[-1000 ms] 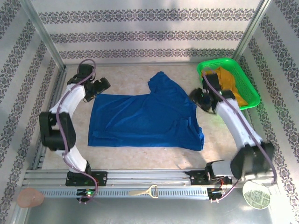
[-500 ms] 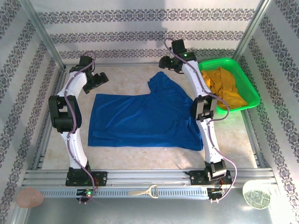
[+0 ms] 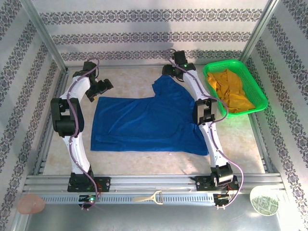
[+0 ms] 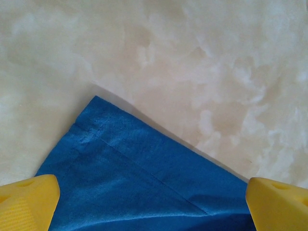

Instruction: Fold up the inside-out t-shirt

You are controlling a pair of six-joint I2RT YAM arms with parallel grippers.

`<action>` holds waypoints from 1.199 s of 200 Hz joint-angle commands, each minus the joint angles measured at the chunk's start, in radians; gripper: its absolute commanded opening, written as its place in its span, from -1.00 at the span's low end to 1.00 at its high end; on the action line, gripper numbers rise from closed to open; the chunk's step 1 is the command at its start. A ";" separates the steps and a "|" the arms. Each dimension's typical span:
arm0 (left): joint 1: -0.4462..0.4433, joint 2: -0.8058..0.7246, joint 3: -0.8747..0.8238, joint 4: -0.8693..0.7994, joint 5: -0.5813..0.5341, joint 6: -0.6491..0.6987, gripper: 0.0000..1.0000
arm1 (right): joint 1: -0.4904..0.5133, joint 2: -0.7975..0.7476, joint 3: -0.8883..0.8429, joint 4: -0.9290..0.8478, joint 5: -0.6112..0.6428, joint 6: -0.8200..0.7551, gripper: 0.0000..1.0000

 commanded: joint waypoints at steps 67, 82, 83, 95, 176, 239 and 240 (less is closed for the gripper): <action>0.007 0.026 0.065 -0.032 0.028 -0.034 0.99 | -0.007 0.064 -0.016 0.056 -0.177 0.224 0.46; 0.014 0.031 0.073 -0.034 0.028 -0.031 0.99 | -0.009 0.068 -0.023 0.054 -0.187 0.249 0.43; 0.015 0.031 0.073 -0.035 0.028 -0.031 0.99 | -0.010 0.068 -0.024 0.053 -0.188 0.250 0.43; 0.019 0.037 0.079 -0.037 0.027 -0.031 0.99 | -0.011 0.071 -0.030 0.051 -0.202 0.264 0.40; 0.032 0.072 0.107 -0.045 0.026 -0.014 0.99 | -0.011 0.029 -0.125 0.037 -0.237 0.303 -0.73; 0.035 0.040 0.039 -0.022 0.012 -0.002 0.99 | -0.001 -0.308 -0.658 0.099 -0.147 0.244 -1.00; 0.036 0.040 0.037 -0.022 0.011 -0.001 0.99 | -0.001 -0.315 -0.669 0.101 -0.144 0.243 -1.00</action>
